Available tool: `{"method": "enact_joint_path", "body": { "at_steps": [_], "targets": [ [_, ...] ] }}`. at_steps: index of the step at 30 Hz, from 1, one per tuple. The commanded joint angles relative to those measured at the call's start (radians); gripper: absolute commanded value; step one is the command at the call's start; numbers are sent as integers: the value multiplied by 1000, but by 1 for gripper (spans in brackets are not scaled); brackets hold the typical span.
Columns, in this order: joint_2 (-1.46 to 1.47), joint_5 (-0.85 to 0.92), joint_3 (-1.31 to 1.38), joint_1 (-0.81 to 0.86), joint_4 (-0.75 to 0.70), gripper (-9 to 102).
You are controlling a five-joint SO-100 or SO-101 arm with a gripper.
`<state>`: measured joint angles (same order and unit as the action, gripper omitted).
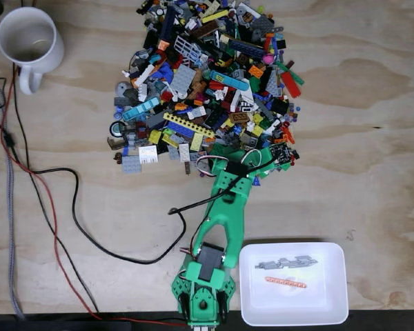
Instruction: Find the closest Lego and put it in the bin.
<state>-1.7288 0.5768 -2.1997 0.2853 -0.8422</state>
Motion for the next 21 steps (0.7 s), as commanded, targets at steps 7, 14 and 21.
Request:
{"method": "enact_joint_path", "body": {
  "at_steps": [7, 14, 21],
  "targets": [
    [21, 25, 83, 8, 52, 13],
    [15, 35, 100, -14, 28, 3],
    [-46, 44, 216, -71, -138, 16]
  ]
}}
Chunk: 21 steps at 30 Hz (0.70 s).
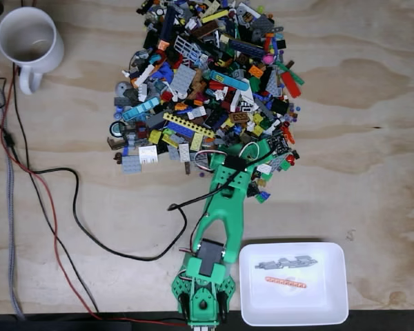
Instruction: Find the closest Lego and put it in the bin.
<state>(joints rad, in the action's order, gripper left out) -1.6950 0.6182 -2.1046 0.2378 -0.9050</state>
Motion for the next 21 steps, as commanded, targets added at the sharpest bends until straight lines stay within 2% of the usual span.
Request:
{"method": "enact_joint_path", "body": {
  "at_steps": [1, 5, 12, 21],
  "targets": [
    [-97, -5, 155, -20, -117, 19],
    [-140, -74, 236, 58, -199, 22],
    [-95, -383, 135, 179, -104, 21],
    [-69, -422, 34, 170, -78, 20]
  ]
}}
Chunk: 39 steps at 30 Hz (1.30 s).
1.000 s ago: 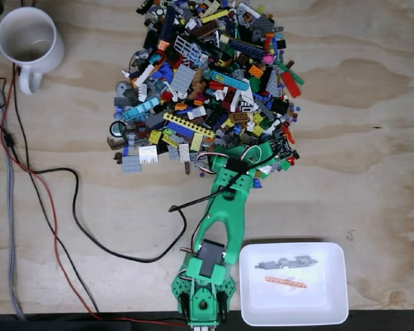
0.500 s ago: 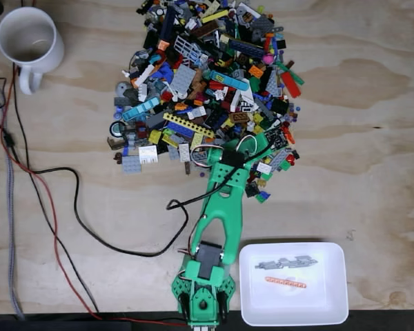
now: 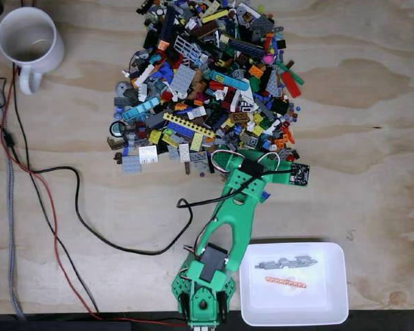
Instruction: Find the closest Lego and put it in the bin.
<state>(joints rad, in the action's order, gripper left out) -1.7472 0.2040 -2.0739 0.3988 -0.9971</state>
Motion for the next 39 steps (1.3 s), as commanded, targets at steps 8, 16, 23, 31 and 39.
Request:
{"method": "enact_joint_path", "body": {
  "at_steps": [8, 16, 23, 31, 39],
  "targets": [
    [-2, 26, -74, 11, 32, 19],
    [41, 52, -61, -23, 67, 17],
    [63, 69, -77, -48, 95, 0],
    [43, 143, 71, -89, -37, 0],
    [-169, 537, 451, 64, -474, 0]
  ]
}}
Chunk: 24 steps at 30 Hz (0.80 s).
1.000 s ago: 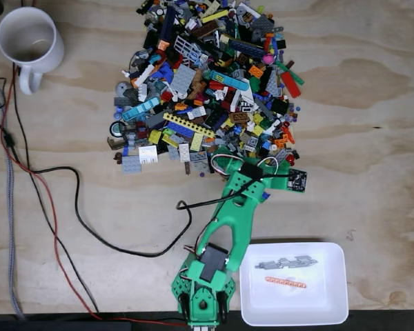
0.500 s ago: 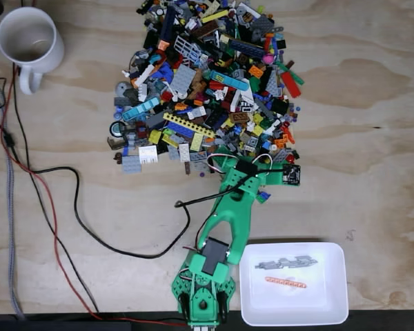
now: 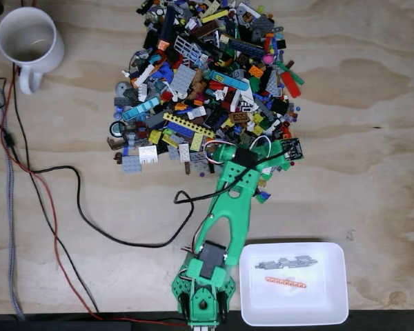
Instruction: Find the closest Lego and put it in the bin.
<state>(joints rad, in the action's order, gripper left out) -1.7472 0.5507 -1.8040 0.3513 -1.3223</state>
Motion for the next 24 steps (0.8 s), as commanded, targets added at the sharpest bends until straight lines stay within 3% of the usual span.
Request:
{"method": "enact_joint_path", "body": {
  "at_steps": [1, 7, 13, 21, 24],
  "targets": [
    [-202, 245, 192, 179, -184, 0],
    [-400, 525, 63, 663, -181, 0],
    [-517, 696, -100, 1000, -124, 0],
    [-655, 899, -313, 1227, -64, 0],
    [-706, 936, -354, 1236, -63, 17]
  ]
}}
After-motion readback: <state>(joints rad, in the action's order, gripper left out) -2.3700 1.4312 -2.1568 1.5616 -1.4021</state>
